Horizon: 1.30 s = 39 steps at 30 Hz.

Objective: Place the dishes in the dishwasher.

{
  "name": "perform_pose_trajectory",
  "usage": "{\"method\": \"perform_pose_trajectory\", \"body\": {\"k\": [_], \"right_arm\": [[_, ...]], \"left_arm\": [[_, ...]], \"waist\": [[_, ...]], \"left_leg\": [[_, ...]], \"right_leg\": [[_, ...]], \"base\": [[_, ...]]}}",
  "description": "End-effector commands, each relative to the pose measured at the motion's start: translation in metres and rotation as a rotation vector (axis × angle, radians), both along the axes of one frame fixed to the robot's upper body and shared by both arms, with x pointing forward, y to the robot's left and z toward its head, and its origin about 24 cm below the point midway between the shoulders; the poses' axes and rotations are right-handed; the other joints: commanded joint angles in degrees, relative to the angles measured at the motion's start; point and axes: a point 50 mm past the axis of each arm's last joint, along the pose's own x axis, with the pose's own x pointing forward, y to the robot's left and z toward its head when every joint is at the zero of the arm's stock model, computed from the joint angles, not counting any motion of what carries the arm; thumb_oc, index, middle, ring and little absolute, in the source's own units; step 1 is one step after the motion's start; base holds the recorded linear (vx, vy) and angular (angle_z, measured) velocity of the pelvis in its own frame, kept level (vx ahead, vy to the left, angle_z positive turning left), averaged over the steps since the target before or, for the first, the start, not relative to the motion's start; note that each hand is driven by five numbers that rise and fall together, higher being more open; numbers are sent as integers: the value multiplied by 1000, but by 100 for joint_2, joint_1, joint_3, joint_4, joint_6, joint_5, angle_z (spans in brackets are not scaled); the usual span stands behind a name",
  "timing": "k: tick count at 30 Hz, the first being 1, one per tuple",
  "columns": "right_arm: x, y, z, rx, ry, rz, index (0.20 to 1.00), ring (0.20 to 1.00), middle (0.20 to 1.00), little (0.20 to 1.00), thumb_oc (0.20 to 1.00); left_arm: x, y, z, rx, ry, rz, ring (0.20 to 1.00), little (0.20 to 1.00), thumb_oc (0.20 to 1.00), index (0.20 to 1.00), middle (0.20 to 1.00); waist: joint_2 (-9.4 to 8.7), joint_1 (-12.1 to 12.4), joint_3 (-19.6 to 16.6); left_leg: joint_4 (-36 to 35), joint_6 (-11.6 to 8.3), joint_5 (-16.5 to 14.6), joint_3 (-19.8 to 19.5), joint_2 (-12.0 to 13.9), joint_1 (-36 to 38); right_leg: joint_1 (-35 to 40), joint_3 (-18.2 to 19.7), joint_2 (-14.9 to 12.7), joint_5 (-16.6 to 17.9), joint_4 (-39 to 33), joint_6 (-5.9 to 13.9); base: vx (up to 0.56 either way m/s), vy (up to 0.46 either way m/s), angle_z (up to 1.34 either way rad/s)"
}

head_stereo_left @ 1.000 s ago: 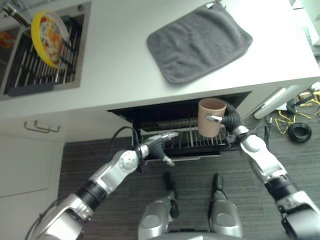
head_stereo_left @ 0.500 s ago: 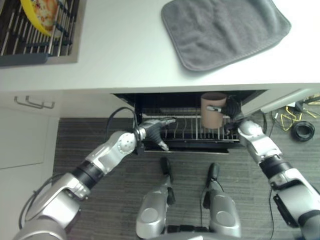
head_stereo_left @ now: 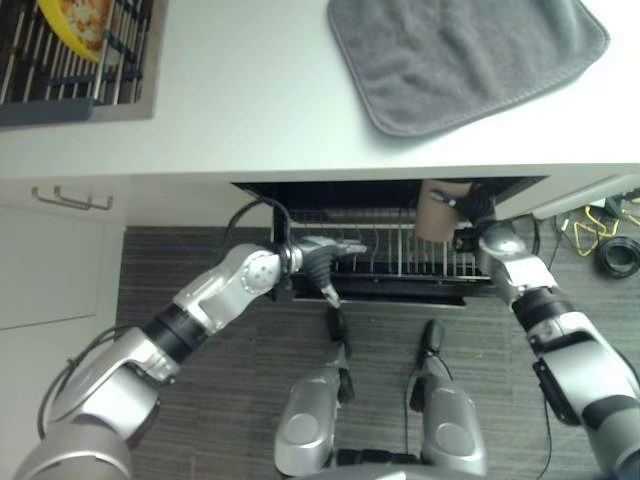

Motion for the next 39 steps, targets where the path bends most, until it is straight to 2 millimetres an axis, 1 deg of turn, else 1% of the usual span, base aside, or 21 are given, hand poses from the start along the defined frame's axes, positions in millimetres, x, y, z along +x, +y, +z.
{"method": "perform_pose_trajectory", "body": {"k": [1, 6, 8, 10, 14, 16, 21, 24, 27, 31, 33, 34, 36, 39], "right_arm": [[16, 3, 60, -9, -190, -19, 200, 200, 200, 200, 200], [19, 8, 62, -48, -177, -16, 200, 200, 200, 200, 200], [22, 11, 64, -75, -170, -22, 200, 200, 200, 200, 200], [22, 13, 65, -82, -165, -18, 200, 200, 200, 200, 200], [27, 27, 68, -123, -143, 29, 200, 200, 200, 200, 200], [28, 31, 68, -143, -138, 37, 200, 200, 200, 200, 200], [27, 32, 55, -157, -94, 32, 200, 200, 200, 200, 200], [27, 39, 48, -144, -56, 71, 200, 200, 200, 200, 200], [26, 41, 41, -127, -36, 71, 200, 200, 200, 200, 200], [25, 49, 36, -171, -22, 136, 200, 200, 200, 200, 200], [23, 57, 26, -160, 39, 187, 200, 200, 200, 200, 200], [23, 58, 25, -157, 45, 186, 200, 200, 200, 200, 200], [21, 58, 16, -127, 76, 182, 200, 200, 200, 200, 200], [17, 65, 2, -74, 127, 208, 200, 200, 200, 200, 200]], "left_arm": [[-15, -10, 1, 5, 66, -109, 1000, 1000, 1000, 1000, 1000], [-19, -14, -11, 56, 100, -137, 1000, 1000, 1000, 1000, 1000], [-21, -14, -18, 97, 98, -143, 1000, 1000, 1000, 1000, 1000], [-21, -14, -19, 113, 97, -144, 1000, 1000, 1000, 1000, 1000], [-19, -13, -24, 151, 74, -146, 1000, 1000, 1000, 1000, 1000], [-19, -15, -24, 147, 57, -147, 1000, 1000, 1000, 1000, 1000], [-22, -18, -29, 138, 38, -153, 1000, 1000, 1000, 1000, 1000], [-23, -19, -29, 140, 24, -156, 1000, 1000, 1000, 1000, 1000], [-25, -20, -33, 139, 20, -160, 1000, 1000, 1000, 1000, 1000], [-26, -23, -34, 127, 11, -153, 1000, 1000, 1000, 1000, 1000], [-26, -22, -34, 126, 6, -157, 1000, 1000, 1000, 1000, 1000], [-26, -22, -34, 126, 6, -158, 1000, 1000, 1000, 1000, 1000], [-27, -23, -36, 121, 6, -156, 1000, 1000, 1000, 1000, 1000], [-27, -25, -36, 116, 6, -156, 1000, 1000, 1000, 1000, 1000]], "waist": [[50, 209, -83], [111, 204, -83], [164, 211, -83], [176, 217, -83], [212, 263, -83], [229, 275, -83], [294, 292, -83], [313, 331, -83], [312, 329, -83], [331, 325, -83], [334, 335, -83], [335, 335, -83], [350, 334, -83], [374, 326, -83]], "left_leg": [[941, -118, -709, -224, 6, -223], [983, -114, -716, -184, -4, -330], [996, -114, -721, -150, -6, -370], [1009, -114, -721, -141, -7, -397], [987, -125, -680, -116, 2, -531], [971, -127, -662, -109, -2, -589], [993, -118, -685, -146, -44, -669], [1062, -105, -659, -177, -44, -831], [1068, -104, -692, -183, -59, -804], [1088, -104, -687, -178, -61, -823], [1102, -108, -677, -175, -59, -848], [1100, -108, -676, -174, -59, -848], [1111, -107, -674, -167, -57, -854], [1118, -106, -666, -168, -60, -894]], "right_leg": [[-589, 51, -312, -453, 1101, 82], [-711, 61, -354, -443, 1153, 96], [-771, 51, -390, -453, 1190, 111], [-803, 46, -404, -454, 1209, 117], [-945, 36, -431, -432, 1226, 150], [-1005, 38, -432, -424, 1225, 154], [-1094, 78, -451, -473, 1291, 166], [-1241, 87, -444, -447, 1348, 143], [-1226, 87, -454, -479, 1367, 155], [-1241, 92, -460, -487, 1386, 147], [-1266, 74, -475, -477, 1399, 149], [-1267, 73, -477, -474, 1397, 150], [-1286, 69, -489, -469, 1415, 152], [-1328, 82, -498, -463, 1426, 150]], "base": [[-12, 52, -1], [-4, 39, -4], [14, 48, -11], [6, 20, -11], [0, 0, 0], [0, 0, 0], [-10, 34, -1], [-32, -7, -3], [0, 0, 0], [0, 0, 0], [0, 0, 0], [0, 0, 0], [0, 0, 0], [0, 0, 0]]}}
